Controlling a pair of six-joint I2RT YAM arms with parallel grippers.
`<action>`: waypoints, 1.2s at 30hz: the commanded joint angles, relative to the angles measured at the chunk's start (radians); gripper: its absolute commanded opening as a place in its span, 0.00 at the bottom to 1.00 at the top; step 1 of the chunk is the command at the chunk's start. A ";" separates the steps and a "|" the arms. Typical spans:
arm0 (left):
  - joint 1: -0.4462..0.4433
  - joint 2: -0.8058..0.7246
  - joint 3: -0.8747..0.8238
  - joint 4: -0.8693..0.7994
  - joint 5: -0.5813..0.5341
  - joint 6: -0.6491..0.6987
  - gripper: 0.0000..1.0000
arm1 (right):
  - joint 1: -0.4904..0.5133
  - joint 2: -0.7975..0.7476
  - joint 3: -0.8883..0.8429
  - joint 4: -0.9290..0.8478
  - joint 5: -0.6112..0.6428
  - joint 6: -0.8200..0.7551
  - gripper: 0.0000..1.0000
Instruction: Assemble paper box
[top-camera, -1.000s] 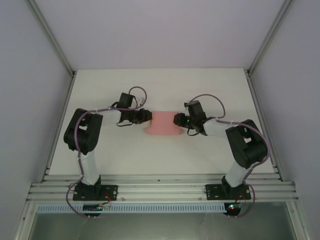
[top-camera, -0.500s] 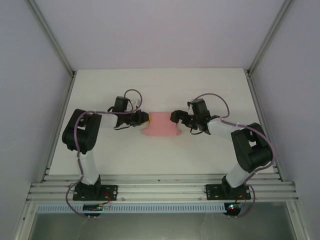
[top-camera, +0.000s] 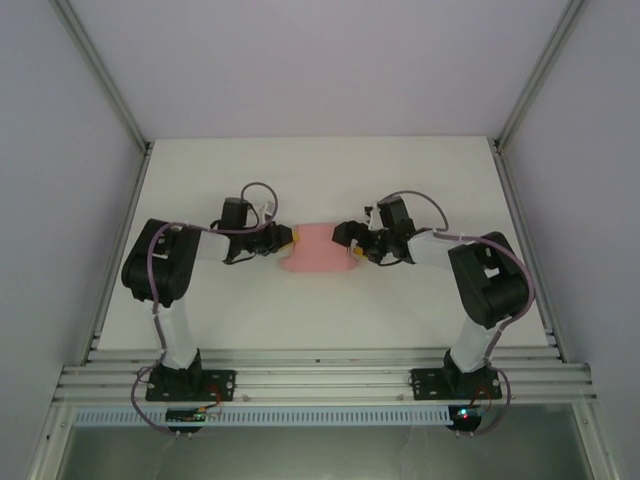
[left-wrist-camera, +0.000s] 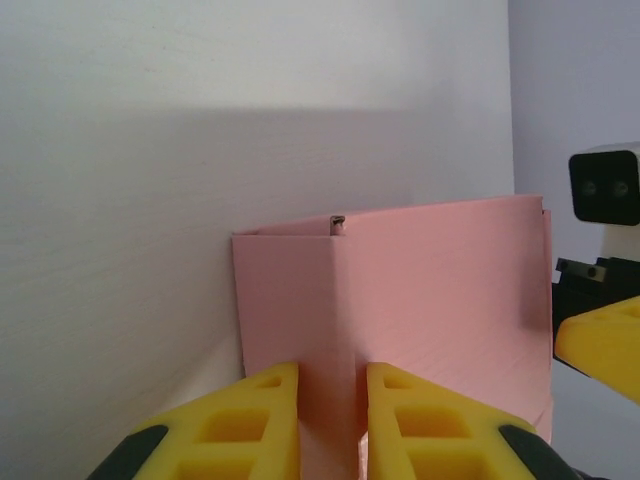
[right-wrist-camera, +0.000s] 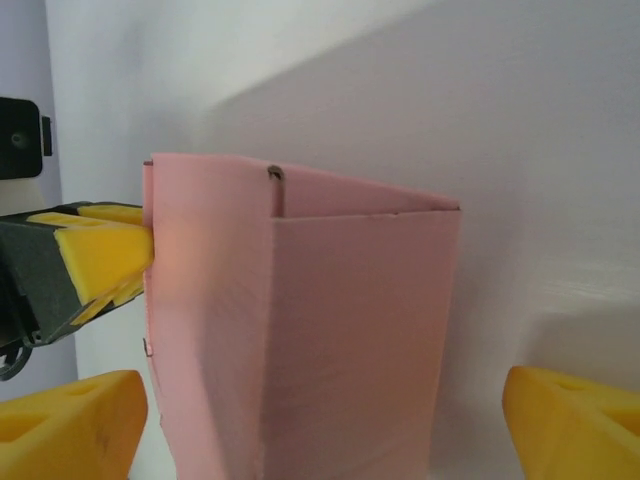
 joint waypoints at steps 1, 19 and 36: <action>0.010 0.006 -0.023 0.026 0.005 0.000 0.18 | -0.003 0.034 0.024 0.087 -0.072 0.093 0.88; 0.011 -0.079 -0.018 0.035 0.039 0.012 0.33 | -0.010 0.005 -0.030 0.244 -0.093 0.206 0.39; -0.192 -0.497 0.089 -0.521 -0.410 0.820 1.00 | -0.089 -0.116 0.155 -0.400 -0.109 0.129 0.35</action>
